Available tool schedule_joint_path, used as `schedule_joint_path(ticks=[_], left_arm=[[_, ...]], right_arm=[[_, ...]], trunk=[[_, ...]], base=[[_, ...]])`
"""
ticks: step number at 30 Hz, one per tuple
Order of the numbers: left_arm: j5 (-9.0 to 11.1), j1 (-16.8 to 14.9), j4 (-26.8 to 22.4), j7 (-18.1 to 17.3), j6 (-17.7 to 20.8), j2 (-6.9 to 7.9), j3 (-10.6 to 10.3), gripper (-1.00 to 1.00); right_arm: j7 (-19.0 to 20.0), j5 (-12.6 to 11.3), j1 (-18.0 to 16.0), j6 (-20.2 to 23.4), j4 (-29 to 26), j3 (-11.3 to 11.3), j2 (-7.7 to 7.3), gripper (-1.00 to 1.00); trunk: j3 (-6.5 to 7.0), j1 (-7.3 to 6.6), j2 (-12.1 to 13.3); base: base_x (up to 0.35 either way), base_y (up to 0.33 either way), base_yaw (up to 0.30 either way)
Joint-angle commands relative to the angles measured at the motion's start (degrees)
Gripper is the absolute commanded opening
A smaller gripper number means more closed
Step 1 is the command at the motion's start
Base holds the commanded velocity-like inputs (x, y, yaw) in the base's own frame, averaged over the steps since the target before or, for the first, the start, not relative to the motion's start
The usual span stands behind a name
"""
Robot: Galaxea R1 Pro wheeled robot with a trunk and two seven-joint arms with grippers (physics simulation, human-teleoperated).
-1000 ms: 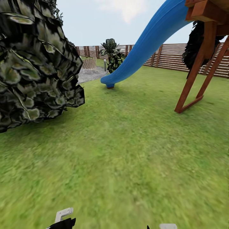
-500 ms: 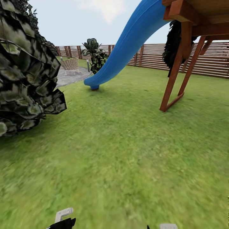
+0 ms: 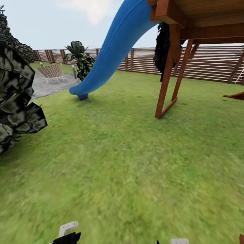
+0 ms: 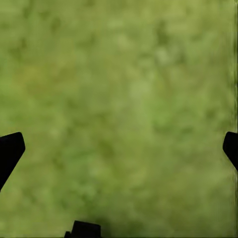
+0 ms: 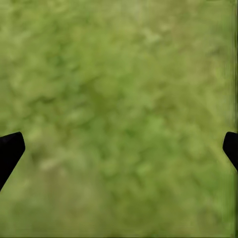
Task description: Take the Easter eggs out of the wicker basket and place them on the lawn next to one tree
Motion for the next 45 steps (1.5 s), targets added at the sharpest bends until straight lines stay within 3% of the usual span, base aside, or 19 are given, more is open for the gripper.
schedule_joint_path(ticks=[1,18,26,45], left_arm=[[0.0,0.0,0.0,0.0,0.0,-0.01,0.0,1.00],[-0.1,0.0,0.0,0.0,0.0,-0.01,0.0,1.00],[-0.1,0.1,-0.1,0.0,0.1,-0.01,0.0,1.00],[-0.1,0.0,-0.1,0.2,0.2,-0.01,0.0,1.00]], right_arm=[[0.0,0.0,0.0,0.0,0.0,0.0,-0.01,1.00],[0.0,0.1,0.0,0.0,0.1,0.0,-0.01,1.00],[0.0,0.0,0.0,0.0,0.1,0.0,-0.01,1.00],[0.1,0.1,0.0,0.0,0.0,0.0,0.08,1.00]], trunk=[[0.03,0.00,0.0],[0.49,0.00,0.0],[0.71,0.00,0.0],[-2.17,4.17,-7.6]], base=[[0.331,0.000,-0.297],[0.328,0.000,-0.297],[0.041,0.000,-0.297],[0.000,0.000,-0.260]])
